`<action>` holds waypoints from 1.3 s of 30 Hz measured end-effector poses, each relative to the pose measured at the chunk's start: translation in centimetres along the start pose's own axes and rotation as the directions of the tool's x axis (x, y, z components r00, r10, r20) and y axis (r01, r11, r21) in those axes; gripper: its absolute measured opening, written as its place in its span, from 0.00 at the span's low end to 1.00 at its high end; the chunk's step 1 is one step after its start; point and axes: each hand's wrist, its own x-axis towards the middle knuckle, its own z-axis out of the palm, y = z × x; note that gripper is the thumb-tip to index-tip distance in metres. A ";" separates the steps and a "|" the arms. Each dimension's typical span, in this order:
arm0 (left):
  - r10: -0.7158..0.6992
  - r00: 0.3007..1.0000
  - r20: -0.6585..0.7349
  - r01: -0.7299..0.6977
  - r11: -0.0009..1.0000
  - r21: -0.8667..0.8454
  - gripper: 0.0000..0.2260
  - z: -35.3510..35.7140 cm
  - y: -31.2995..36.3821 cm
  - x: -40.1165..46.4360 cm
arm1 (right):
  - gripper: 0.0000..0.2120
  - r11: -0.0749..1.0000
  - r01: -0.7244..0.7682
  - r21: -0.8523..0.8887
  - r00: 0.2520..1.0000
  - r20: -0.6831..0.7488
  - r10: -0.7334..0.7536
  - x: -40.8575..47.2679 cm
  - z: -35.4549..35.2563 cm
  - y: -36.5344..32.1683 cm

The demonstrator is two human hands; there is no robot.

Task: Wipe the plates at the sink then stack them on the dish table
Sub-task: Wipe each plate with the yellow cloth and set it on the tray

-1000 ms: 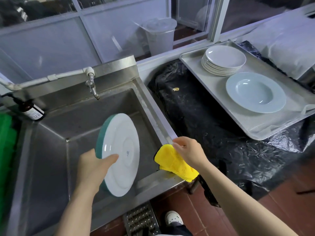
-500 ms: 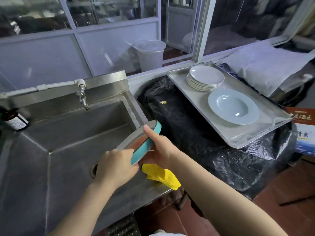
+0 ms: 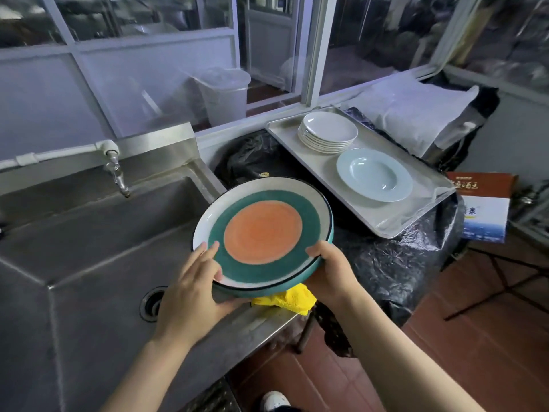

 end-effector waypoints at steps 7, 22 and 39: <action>-0.438 0.833 0.339 0.506 0.356 -0.786 0.39 0.8 2.2 0.8 | 0.22 0.987 0.091 0.132 0.993 -0.083 -0.080 -4.1 -4.3 -0.2; -0.471 0.721 0.509 0.612 0.087 -0.786 0.17 9.4 10.1 9.4 | 0.18 0.981 0.194 -0.008 0.915 -0.358 -0.184 -2.3 -14.1 -6.9; -0.567 0.646 0.511 0.703 0.180 -0.689 0.20 20.3 16.7 19.2 | 0.15 0.932 0.047 -0.359 0.891 -0.407 -0.202 7.6 -27.3 -17.2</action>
